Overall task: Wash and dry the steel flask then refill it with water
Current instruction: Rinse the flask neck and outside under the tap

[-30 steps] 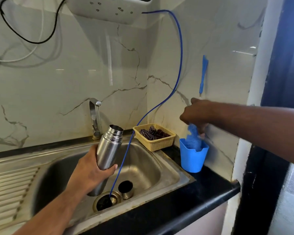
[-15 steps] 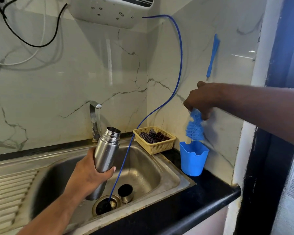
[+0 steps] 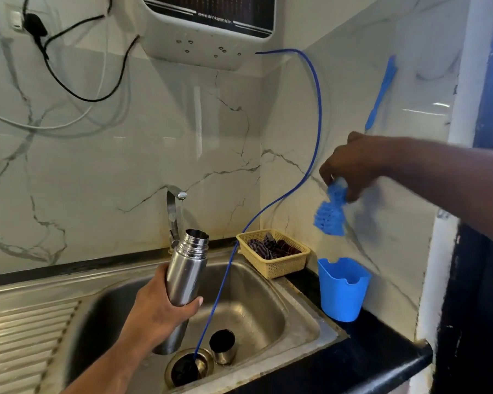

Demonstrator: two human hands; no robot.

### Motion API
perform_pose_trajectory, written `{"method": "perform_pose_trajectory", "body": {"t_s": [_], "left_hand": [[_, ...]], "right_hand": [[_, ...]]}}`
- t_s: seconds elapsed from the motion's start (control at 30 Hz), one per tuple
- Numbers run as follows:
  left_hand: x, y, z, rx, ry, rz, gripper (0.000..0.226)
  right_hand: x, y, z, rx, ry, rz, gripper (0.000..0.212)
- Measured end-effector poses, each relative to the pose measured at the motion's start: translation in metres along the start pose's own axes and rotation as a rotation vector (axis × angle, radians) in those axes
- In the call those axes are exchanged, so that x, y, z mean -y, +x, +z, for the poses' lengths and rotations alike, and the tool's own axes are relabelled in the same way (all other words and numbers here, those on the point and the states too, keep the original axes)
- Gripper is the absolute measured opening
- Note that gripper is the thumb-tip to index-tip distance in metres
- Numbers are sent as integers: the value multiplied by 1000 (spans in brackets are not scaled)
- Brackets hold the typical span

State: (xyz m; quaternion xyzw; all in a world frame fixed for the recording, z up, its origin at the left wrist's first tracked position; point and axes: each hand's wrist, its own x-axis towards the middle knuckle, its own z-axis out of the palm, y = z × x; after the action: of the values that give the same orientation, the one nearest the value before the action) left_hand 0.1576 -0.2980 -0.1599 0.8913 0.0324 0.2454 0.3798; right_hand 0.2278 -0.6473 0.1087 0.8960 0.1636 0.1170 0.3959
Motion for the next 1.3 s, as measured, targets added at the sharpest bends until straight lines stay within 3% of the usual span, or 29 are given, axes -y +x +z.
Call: {"method": "perform_pose_trajectory", "body": {"t_s": [0.13, 0.3, 0.5, 0.7, 0.9, 1.1, 1.3], "left_hand": [[4, 4, -5, -83, -70, -24, 90], [13, 9, -11, -125, -102, -30, 87], [25, 17, -18, -188, -100, -1, 77], [39, 27, -23, -241, -86, -14, 79], [50, 30, -28, -265, 0, -18, 72], [60, 31, -29, -204, 145, -30, 84], [60, 33, -33, -179, 268, 5, 85]], "right_hand": [[-1, 13, -38, -213, 186, 16, 54], [60, 39, -71, -424, 394, -81, 55], [127, 60, -76, -549, 476, -165, 48], [149, 74, -70, -658, 594, -132, 51], [175, 79, -61, -652, 578, -153, 55], [211, 84, -50, -655, 450, -297, 50], [232, 81, -50, -693, 312, -322, 34]]}}
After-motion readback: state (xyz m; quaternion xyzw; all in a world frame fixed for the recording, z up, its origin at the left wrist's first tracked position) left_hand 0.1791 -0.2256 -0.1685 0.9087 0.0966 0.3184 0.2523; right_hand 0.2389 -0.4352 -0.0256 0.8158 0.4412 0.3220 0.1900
